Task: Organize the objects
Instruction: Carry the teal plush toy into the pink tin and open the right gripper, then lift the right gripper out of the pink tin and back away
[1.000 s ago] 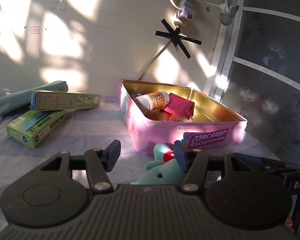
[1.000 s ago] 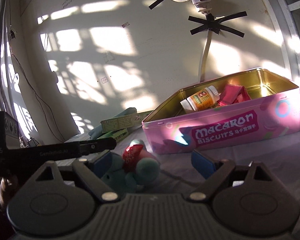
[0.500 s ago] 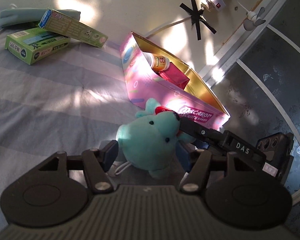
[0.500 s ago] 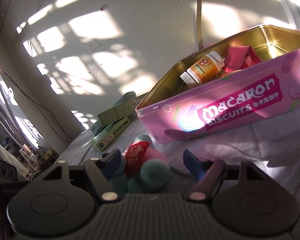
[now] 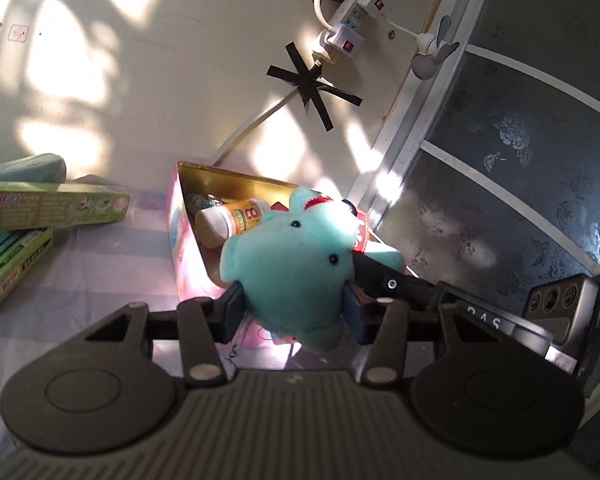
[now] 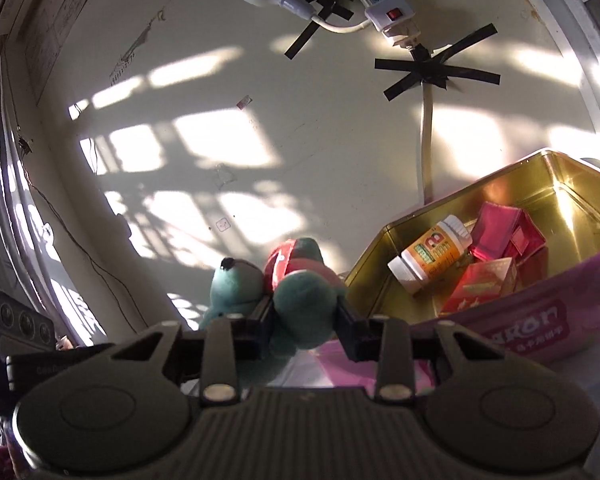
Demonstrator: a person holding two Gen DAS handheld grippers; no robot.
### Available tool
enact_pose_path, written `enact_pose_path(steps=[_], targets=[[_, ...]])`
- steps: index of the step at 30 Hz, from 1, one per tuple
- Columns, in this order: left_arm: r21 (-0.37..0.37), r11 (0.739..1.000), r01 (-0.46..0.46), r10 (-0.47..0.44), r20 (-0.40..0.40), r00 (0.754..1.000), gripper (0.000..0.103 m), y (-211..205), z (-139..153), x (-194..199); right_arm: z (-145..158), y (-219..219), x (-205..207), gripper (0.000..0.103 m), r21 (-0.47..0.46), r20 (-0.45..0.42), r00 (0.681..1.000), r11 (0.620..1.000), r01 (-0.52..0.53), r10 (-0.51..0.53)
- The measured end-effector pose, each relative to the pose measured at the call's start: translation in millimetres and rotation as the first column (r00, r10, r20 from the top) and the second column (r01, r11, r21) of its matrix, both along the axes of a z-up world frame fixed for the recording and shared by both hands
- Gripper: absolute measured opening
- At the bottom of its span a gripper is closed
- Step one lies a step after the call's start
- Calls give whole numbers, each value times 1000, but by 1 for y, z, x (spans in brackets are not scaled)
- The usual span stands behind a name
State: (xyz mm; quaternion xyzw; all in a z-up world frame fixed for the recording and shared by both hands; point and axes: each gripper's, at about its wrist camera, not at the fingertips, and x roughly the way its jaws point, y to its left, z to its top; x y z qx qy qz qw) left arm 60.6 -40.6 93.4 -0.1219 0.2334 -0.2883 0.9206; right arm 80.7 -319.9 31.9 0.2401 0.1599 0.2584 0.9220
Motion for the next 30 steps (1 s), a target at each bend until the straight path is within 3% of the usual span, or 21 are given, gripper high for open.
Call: enact_pose_path(steps=[3,10,13,15,18,26,30], targets=[[36,999,-18,17,30,999,53,-15,1,27,1,-4,25,33,-21,40,997,998,61,-60],[103,992,-70,72,-10,997,54,-37,-20,68,-29,-6,73,33,-57,8,990,989,138,-138],[132,986,-100,105,-28,994,55,-42,-30,76,-37,-4,80,40,-139,18,983,973,185,-184],[163,978,-132,136,-14,991,55,-45,-33,77,-39,-2,78,52,-203,53,972,950,236,-230],[166,976,-143,145,1,989,55,-43,-30,69,-38,-6,70,63,-189,82,961,943,274,-263],[177,952,-248,235,93,968,59,-13,-15,16,-35,7,49,63,-240,163,949,922,304,-270],[230,924,-305,288,104,952,59,3,-25,-6,-33,15,36,63,-257,144,956,923,287,-257]])
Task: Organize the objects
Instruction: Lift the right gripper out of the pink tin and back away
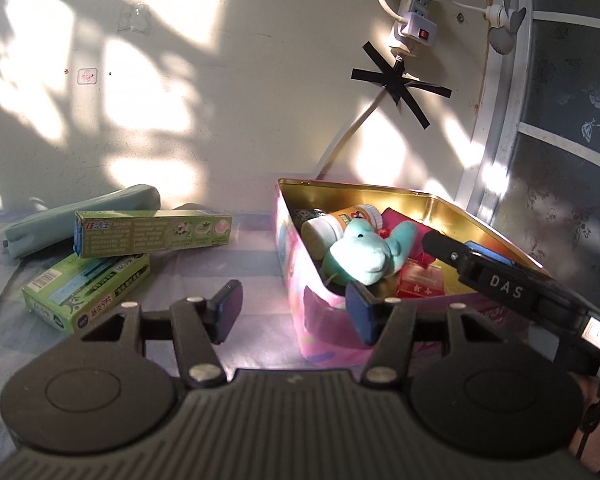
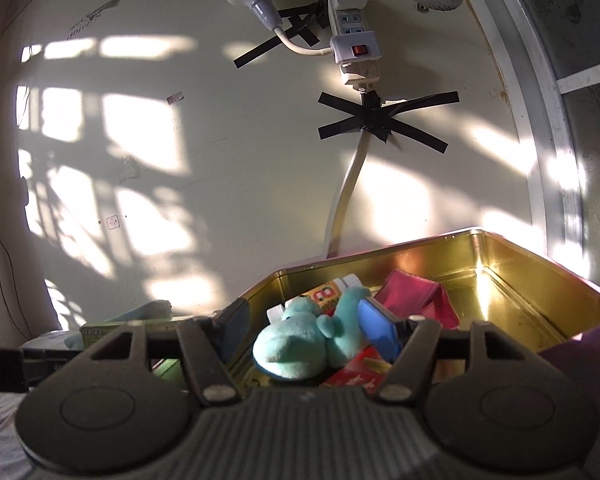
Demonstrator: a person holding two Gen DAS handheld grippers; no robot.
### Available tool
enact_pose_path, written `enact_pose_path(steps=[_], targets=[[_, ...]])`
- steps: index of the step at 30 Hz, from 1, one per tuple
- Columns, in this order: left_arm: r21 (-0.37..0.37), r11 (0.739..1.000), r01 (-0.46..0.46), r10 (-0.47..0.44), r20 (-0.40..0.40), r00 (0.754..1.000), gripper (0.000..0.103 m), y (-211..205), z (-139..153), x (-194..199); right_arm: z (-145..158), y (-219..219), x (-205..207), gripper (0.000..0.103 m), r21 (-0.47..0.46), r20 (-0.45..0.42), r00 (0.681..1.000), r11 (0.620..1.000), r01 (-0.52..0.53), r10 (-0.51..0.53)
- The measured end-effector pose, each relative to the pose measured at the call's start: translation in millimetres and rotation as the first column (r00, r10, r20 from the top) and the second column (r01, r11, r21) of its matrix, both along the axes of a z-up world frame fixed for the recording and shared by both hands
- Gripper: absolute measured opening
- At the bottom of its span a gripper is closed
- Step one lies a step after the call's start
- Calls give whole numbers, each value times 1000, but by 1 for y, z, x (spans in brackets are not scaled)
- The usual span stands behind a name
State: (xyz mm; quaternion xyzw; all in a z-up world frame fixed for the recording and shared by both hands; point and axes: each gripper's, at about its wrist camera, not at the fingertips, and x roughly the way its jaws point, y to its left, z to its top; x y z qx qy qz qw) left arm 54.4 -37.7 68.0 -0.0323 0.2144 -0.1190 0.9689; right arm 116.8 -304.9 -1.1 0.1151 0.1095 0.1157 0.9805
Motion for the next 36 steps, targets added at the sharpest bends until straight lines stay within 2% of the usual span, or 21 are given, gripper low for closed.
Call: enact_pose_path(steps=[8,17,25,28,36], targets=[[94,993,-78,80,-21,997,59,16,-30,-22,6,15,-52,63,9,-35,999,1000,-16,16],[115,986,-121,124,-22,992,59,31,-47,-33,-12,27,-87,64,8,-44,998,999,38,-37],[55,988,-147,150,-49,987,59,43,-52,-33,-16,17,-79,67,58,-92,995,997,43,-38],[50,986,-157,160,-59,985,59,45,-53,-32,-17,17,-80,70,60,-88,995,997,43,-38],[51,985,-164,167,-64,984,59,46,-53,-31,-17,16,-80,70,72,-84,996,997,41,-35]])
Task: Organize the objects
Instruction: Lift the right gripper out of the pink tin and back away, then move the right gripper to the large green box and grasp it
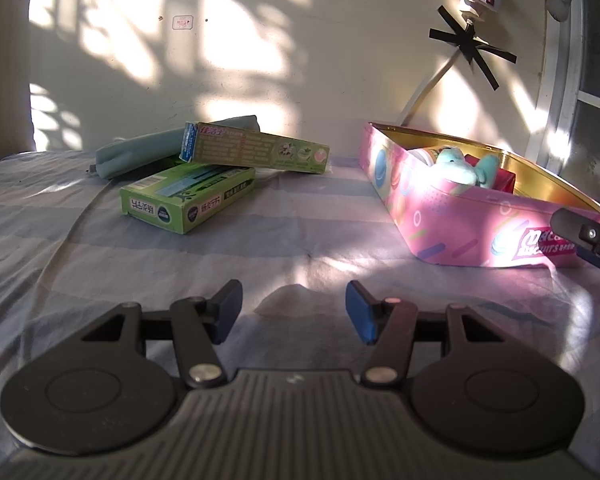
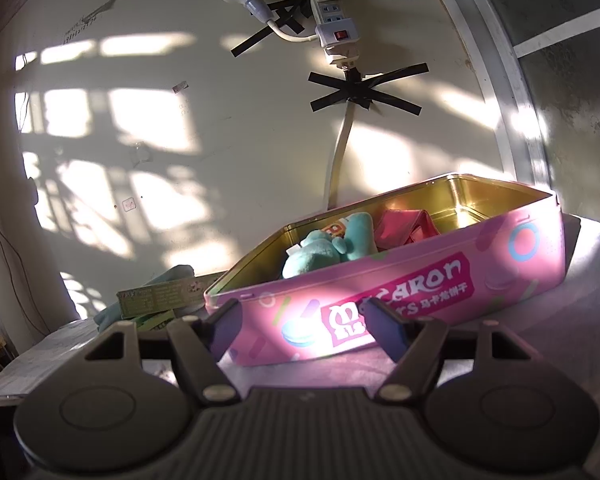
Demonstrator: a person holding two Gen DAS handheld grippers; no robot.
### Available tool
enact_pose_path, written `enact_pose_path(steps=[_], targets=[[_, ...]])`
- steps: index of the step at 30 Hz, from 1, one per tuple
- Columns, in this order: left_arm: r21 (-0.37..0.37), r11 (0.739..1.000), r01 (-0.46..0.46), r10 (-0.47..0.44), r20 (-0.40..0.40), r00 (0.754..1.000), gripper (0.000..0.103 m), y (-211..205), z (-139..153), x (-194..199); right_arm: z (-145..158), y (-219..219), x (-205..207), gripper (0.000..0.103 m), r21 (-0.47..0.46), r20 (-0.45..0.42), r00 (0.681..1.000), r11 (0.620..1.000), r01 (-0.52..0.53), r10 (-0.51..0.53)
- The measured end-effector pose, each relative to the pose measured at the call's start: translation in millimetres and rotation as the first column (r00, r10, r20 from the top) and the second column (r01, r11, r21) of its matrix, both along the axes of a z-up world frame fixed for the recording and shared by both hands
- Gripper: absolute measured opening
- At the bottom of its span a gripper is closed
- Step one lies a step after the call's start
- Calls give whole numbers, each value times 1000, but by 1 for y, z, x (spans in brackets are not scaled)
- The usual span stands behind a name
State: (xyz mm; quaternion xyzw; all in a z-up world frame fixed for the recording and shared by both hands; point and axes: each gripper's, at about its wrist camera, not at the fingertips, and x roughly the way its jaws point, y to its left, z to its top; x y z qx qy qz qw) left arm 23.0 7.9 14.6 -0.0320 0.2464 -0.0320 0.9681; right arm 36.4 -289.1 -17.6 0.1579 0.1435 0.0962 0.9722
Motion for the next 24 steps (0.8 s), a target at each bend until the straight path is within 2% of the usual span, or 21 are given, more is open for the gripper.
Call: enact_pose_path(steps=[12,17,21,24], targets=[[-6,1000,-15,15,3,1000,62,3,2,-1,0,-2,-1,72,10,-1,1000,1000,5,-4],[-20,999,-36,36,2,999,64,20,7,-5,1,1,1,72,-4,-12,1000,1000,7,-7],[-19,992,-127,127,47,991,69,63,15,-10,8,20,-3,73,-101,13,1000,995,-15,16],[-20,972,-235,235,54,970,69,106,16,-8,19,47,-5,73,-147,31,992,982,-121,126]])
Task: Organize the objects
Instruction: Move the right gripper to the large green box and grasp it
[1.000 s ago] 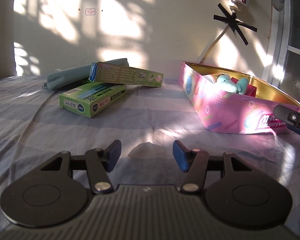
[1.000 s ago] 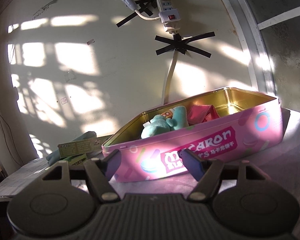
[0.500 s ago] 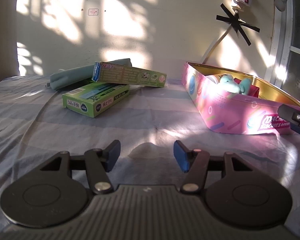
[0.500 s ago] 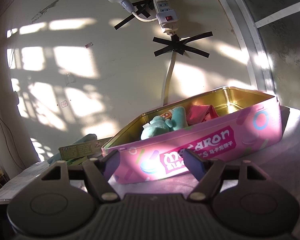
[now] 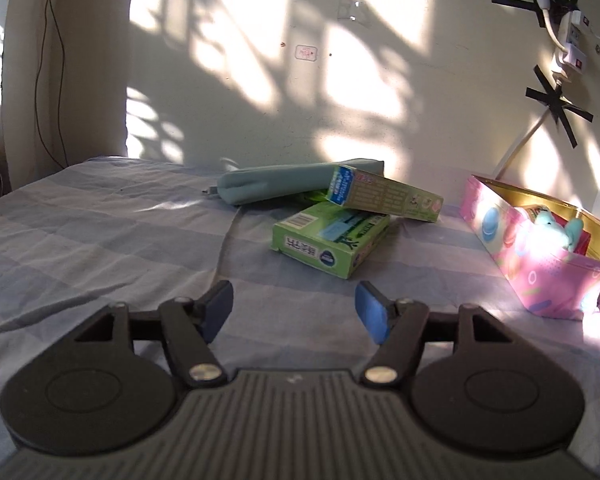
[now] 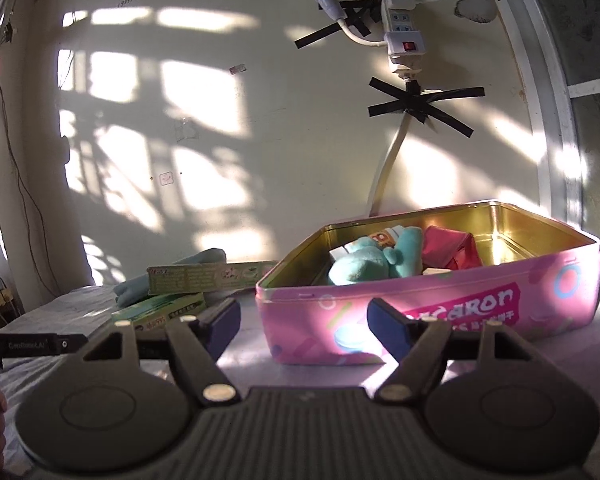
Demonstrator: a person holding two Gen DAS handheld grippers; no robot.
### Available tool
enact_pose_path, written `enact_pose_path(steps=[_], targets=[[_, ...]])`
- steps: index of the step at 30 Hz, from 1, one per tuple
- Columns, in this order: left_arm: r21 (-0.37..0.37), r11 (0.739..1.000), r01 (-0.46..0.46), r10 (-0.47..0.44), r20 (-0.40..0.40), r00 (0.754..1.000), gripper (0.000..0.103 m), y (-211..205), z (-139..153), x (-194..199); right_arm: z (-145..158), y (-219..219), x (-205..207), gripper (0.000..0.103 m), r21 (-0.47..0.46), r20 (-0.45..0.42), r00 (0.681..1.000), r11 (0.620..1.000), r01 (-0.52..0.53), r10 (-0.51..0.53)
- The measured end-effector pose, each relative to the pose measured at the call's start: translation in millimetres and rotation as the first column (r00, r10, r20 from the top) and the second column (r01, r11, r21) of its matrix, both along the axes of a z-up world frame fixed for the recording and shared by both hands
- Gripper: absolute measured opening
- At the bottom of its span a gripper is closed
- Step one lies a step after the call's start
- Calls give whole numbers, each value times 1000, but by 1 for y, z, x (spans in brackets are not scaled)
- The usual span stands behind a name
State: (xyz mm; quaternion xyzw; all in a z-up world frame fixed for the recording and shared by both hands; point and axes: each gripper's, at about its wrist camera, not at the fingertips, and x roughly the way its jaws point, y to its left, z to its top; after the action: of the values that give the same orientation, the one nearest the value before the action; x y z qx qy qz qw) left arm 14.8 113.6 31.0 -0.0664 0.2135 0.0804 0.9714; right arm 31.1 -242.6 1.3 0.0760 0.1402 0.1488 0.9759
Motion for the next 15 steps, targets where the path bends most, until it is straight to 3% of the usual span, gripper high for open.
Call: enact_pose_path(steps=[3,6,8,10,12,13,15], targets=[[2,994,-110,110,3,994,69,37,-2,2,7,43,10,73,-52,-30,991,990,-129,128],[-30,984,-176,176,16,984,69,65,-6,-1,7,90,31,76,-91,-98,963,962,-259,250],[-122,973,-197,197,-12,980,69,82,-12,0,4,122,45,81,-110,-140,941,940,-324,308],[-208,962,-177,179,-8,984,69,92,-13,0,0,152,62,84,-135,-179,926,924,-357,332],[-219,960,-172,176,-1,984,69,91,-14,0,-4,180,81,88,-138,-227,916,920,-366,331],[-217,962,-166,172,8,985,69,89,-13,-1,-5,192,91,95,-130,-256,915,927,-351,310],[-210,964,-163,172,27,985,69,88,-13,-3,-9,211,108,98,-95,-307,917,950,-296,255]])
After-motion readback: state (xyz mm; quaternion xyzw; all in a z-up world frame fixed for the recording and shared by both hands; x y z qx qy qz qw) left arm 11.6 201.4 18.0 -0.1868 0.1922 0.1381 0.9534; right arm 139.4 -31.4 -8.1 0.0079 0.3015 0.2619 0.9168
